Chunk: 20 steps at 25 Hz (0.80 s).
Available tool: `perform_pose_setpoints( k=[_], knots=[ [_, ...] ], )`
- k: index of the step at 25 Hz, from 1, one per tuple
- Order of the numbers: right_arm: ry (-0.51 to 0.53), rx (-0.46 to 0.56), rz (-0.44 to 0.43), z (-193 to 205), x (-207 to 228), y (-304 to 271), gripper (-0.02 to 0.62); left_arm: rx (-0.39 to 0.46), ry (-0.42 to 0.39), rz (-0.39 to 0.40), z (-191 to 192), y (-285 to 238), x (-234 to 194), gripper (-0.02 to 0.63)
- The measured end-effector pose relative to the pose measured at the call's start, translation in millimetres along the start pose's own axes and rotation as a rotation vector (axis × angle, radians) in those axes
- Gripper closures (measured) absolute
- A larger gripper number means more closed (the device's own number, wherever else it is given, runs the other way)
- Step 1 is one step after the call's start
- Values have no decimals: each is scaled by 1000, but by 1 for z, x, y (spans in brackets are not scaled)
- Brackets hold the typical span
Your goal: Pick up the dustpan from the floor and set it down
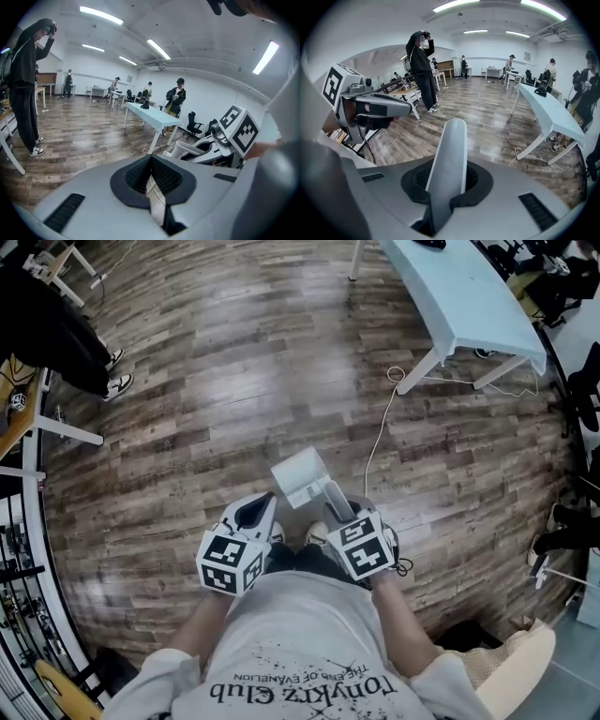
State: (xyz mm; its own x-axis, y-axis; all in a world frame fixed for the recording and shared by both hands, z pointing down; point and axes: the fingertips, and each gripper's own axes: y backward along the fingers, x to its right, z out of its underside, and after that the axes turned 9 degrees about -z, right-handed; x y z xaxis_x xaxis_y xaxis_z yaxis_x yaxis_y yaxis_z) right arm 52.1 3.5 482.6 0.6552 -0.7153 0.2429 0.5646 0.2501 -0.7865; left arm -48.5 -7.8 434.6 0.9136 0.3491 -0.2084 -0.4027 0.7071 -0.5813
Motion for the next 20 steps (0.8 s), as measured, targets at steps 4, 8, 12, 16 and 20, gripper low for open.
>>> perform_pose_setpoints(
  k=[4,8,12,16,20],
  knots=[
    [16,-4,-4,1,-3,4,535,11,-7,-4,-6,2,2,583],
    [19,-2,-9,0,-4,6,535,18,-11,-6,-9,4,1,583],
    [23,3,-14,-2,-5,9,535,16,-6,-6,-8,4,3,583],
    [32,2,-22,-3,-8,9,535,15,10,-6,-7,6,4,583],
    [43,2,-27,-4,-12,9,535,20,15,-9,-7,7,4,583]
  ],
)
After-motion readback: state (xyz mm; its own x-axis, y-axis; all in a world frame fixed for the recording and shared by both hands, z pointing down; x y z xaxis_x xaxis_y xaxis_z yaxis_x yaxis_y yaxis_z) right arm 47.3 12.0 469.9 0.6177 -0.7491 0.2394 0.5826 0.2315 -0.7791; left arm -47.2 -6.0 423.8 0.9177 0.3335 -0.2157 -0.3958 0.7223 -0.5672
